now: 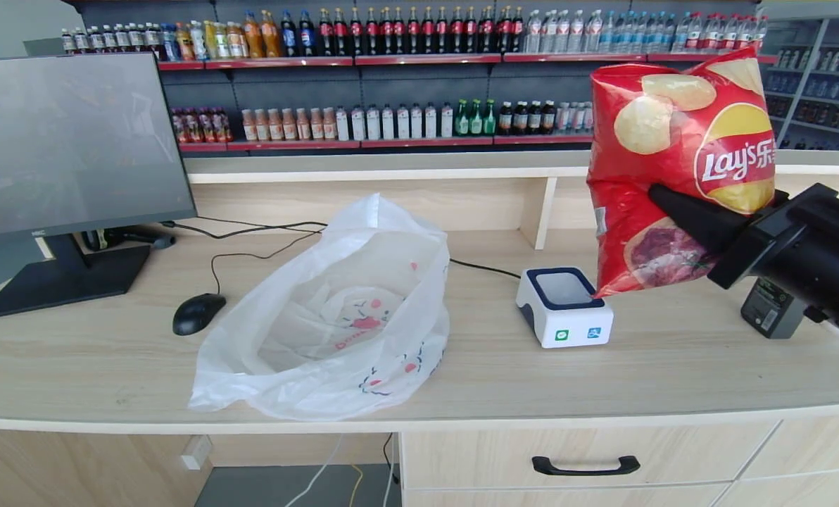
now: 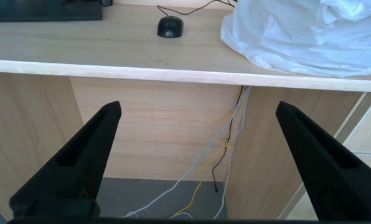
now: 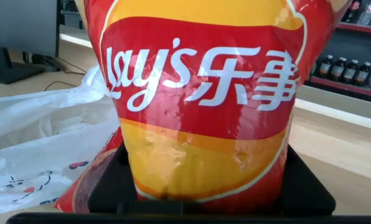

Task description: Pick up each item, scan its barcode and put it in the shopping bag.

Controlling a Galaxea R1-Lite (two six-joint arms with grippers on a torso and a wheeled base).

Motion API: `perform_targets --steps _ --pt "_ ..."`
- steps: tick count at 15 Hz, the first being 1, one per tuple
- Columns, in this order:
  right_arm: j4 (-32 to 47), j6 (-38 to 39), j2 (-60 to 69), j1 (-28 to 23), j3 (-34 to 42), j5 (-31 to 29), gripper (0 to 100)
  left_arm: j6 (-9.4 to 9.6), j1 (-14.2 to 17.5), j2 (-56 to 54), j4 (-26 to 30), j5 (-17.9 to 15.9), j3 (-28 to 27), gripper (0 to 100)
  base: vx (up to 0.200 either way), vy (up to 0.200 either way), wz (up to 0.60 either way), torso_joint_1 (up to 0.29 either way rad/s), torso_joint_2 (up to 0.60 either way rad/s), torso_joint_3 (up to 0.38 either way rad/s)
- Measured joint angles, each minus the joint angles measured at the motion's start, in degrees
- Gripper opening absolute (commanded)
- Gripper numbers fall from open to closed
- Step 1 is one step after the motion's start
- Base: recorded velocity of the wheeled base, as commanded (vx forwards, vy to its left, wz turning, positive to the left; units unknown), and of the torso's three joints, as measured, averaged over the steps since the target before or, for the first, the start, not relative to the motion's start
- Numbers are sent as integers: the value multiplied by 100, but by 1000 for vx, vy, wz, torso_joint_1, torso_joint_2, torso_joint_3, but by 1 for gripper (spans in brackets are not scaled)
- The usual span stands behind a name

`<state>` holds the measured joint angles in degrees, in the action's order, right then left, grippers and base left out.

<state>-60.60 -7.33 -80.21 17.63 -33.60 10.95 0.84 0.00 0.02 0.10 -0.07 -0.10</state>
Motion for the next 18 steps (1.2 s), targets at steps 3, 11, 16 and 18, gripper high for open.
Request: perform_targets --steps 3,11,16,18 --pt "-187 -116 -302 100 -527 -148 0 -9 0 0 0 -2 0 100 0 0 0 0 0 0" --pt "-1302 255 -1003 762 -405 -1148 0 -44 0 0 -5 -2 0 100 -75 0 0 3 2 0" --pt "-1303 222 -857 666 113 -1148 0 -102 10 0 4 2 0 100 0 160 0 7 5 4" --pt "-1308 249 -774 577 226 -1143 0 -144 5 0 12 5 0 100 0 200 0 15 7 2"
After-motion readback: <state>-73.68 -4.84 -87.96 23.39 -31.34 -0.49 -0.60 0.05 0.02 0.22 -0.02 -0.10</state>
